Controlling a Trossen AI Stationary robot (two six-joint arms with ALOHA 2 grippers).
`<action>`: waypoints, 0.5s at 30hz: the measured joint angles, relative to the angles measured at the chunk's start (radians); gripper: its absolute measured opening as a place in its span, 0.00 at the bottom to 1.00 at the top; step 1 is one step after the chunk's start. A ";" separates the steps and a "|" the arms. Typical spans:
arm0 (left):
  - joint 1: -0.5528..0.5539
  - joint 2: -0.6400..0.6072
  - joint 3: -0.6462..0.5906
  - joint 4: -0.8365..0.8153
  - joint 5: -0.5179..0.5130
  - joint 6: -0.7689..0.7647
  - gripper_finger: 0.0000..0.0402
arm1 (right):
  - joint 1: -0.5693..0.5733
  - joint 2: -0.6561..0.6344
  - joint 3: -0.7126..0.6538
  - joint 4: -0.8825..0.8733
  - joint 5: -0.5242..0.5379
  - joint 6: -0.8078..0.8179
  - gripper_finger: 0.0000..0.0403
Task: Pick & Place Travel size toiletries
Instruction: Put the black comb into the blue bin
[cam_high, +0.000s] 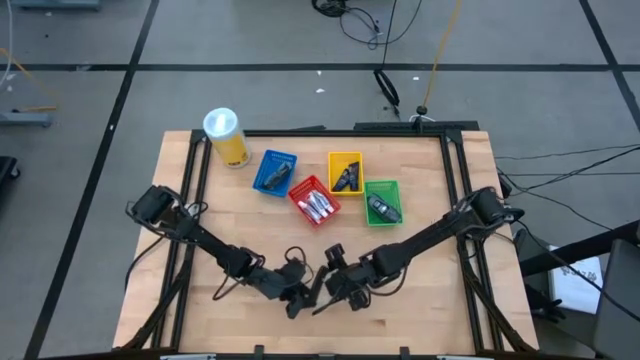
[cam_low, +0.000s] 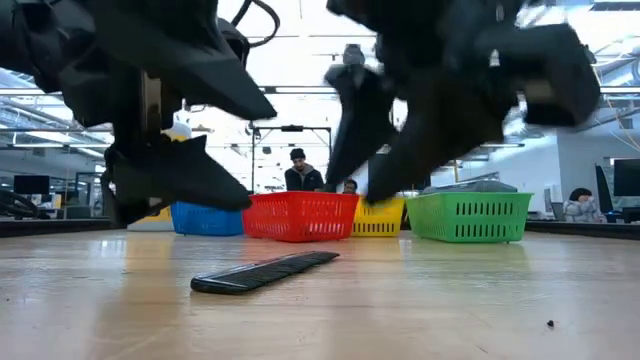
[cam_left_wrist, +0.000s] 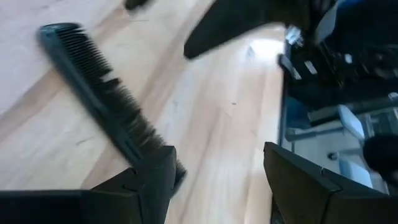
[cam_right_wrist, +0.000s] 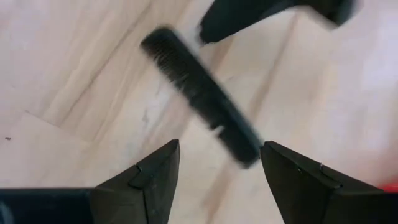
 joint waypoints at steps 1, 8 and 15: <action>0.004 0.000 0.000 0.010 0.006 0.017 0.60 | 0.000 -0.018 0.001 -0.013 0.003 -0.001 0.54; 0.035 0.000 0.008 -0.029 0.043 0.060 0.60 | -0.003 -0.102 0.000 -0.023 0.029 0.023 0.54; 0.015 0.022 0.008 -0.014 0.046 0.092 0.60 | -0.005 -0.102 0.001 0.004 0.031 0.024 0.54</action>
